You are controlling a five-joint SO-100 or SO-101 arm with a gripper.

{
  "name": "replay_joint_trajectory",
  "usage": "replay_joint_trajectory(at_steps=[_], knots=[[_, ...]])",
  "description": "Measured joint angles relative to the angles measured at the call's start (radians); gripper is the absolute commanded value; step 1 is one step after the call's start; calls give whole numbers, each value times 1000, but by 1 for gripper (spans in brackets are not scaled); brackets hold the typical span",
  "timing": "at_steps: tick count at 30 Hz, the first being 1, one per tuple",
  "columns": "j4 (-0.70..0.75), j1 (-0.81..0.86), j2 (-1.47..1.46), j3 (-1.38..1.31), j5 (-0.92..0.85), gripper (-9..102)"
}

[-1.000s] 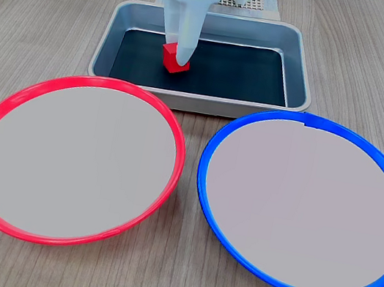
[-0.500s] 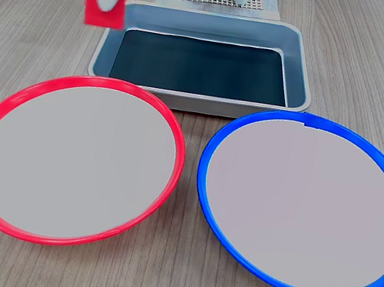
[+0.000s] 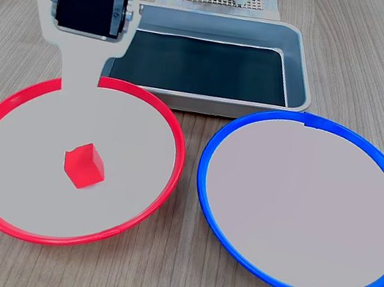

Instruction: Move a red block from tray to red dish

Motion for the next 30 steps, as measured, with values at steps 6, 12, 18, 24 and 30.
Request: replay_joint_trajectory(at_steps=[6, 12, 18, 24, 30], knots=[[-54, -32, 21, 0, 40, 9], [-184, -106, 334, 150, 253, 0], [-189, -192, 796, 515, 635, 0], [-89, -236, 1321, 996, 804, 0], [23, -227, 1816, 1447, 793, 0]])
